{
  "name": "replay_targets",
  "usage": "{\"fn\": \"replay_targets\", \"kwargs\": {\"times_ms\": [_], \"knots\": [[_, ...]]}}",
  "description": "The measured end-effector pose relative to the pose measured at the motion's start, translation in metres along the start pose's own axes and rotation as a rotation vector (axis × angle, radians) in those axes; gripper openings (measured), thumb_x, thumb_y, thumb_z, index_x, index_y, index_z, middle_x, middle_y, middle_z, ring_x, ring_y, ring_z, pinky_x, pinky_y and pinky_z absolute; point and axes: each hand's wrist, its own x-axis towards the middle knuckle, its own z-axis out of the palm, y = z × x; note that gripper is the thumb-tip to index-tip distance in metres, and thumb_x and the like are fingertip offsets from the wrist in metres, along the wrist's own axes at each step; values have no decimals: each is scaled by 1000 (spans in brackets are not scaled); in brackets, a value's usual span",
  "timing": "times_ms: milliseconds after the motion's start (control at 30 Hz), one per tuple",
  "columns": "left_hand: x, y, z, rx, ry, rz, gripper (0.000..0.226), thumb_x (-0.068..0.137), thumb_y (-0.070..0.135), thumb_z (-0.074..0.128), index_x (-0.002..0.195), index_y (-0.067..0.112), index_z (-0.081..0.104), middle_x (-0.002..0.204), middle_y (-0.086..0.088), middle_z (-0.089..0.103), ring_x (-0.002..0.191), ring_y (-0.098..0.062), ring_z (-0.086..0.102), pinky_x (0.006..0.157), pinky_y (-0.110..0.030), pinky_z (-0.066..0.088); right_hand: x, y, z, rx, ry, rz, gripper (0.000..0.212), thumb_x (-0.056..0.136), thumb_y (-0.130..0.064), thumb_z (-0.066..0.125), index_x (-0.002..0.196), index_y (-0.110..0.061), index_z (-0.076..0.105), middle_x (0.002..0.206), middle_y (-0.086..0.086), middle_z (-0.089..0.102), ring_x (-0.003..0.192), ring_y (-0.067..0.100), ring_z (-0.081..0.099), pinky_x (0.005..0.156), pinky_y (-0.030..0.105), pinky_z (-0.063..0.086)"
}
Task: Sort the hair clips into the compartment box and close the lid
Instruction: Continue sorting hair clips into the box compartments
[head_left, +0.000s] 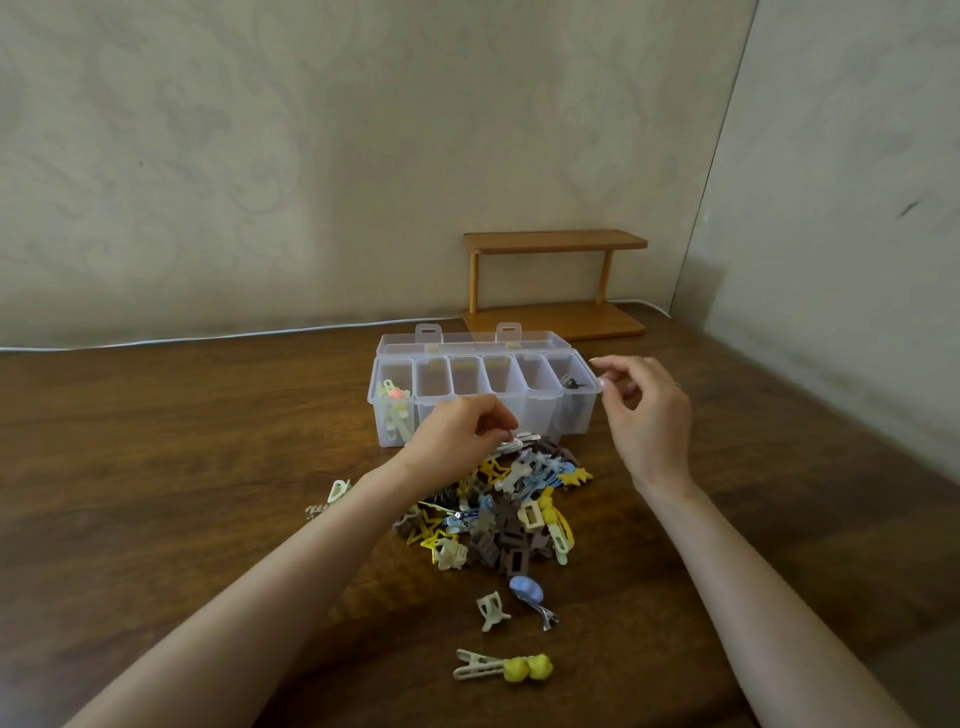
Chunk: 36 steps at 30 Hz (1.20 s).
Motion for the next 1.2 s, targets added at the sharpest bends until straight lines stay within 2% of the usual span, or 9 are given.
{"fn": "replay_targets", "kwargs": {"times_ms": [133, 333, 467, 533, 700, 833, 1000, 1100, 1200], "knots": [[-2, 1, -2, 55, -51, 43, 18, 89, 10, 57, 105, 11, 64, 104, -2, 66, 94, -9, 59, 80, -13, 46, -3, -3, 0, 10, -28, -23, 19, 87, -6, 60, 102, -17, 67, 96, -3, 62, 78, 5, 54, 66, 14, 44], [-3, 2, 0, 86, -75, 55, 18, 90, 11, 55, 106, 12, 64, 106, -2, 66, 96, -10, 59, 83, -18, 48, -3, 1, -1, -186, -22, 47, 32, 84, 2, 55, 100, -20, 70, 102, 1, 58, 95, 14, 44, 62, 10, 27], [-3, 4, 1, 82, -69, 54, 19, 91, 11, 53, 106, 12, 64, 106, -3, 66, 97, -12, 60, 86, -23, 49, 0, 8, 3, -315, -252, 29, 46, 83, 3, 52, 118, -25, 63, 130, 5, 46, 121, 25, 35, 93, 29, 35], [-3, 5, 2, 82, -67, 54, 18, 91, 12, 53, 106, 12, 64, 106, -3, 66, 96, -11, 60, 86, -22, 49, 2, 10, 5, -333, -338, 53, 53, 85, 1, 51, 130, -27, 53, 141, 5, 37, 130, 26, 27, 104, 39, 31], [-3, 5, 2, 66, -44, 47, 17, 91, 12, 52, 104, 13, 64, 105, -2, 66, 95, -10, 59, 83, -20, 48, 3, 5, 4, -253, -165, 7, 42, 76, 11, 50, 101, -20, 65, 123, 7, 50, 119, 27, 38, 95, 32, 33], [-3, 5, 2, 60, -51, 45, 17, 92, 11, 52, 104, 13, 64, 105, -2, 66, 95, -10, 59, 84, -21, 49, 3, 4, 7, -322, -294, -5, 48, 82, 6, 51, 118, -23, 63, 137, 6, 42, 129, 26, 30, 103, 38, 31], [-3, 5, 1, 51, -42, 37, 17, 92, 12, 52, 103, 14, 64, 104, -2, 66, 95, -11, 59, 83, -22, 49, 3, 3, 6, -325, -288, 36, 42, 81, 5, 52, 113, -20, 61, 136, 8, 41, 128, 27, 30, 103, 37, 31], [-3, 5, 1, 59, -50, 40, 16, 91, 12, 52, 102, 14, 65, 103, -2, 66, 94, -11, 59, 85, -24, 50, 4, 4, 8, -382, -408, 47, 52, 83, 2, 50, 130, -21, 51, 145, 8, 31, 133, 29, 23, 107, 41, 28], [-3, 4, 1, 54, -43, 36, 16, 91, 12, 53, 101, 15, 65, 102, -1, 66, 94, -11, 59, 84, -24, 50, 4, 3, 9, -315, -270, 50, 55, 79, 8, 50, 129, -16, 52, 137, 10, 41, 126, 29, 32, 102, 38, 33]]}}
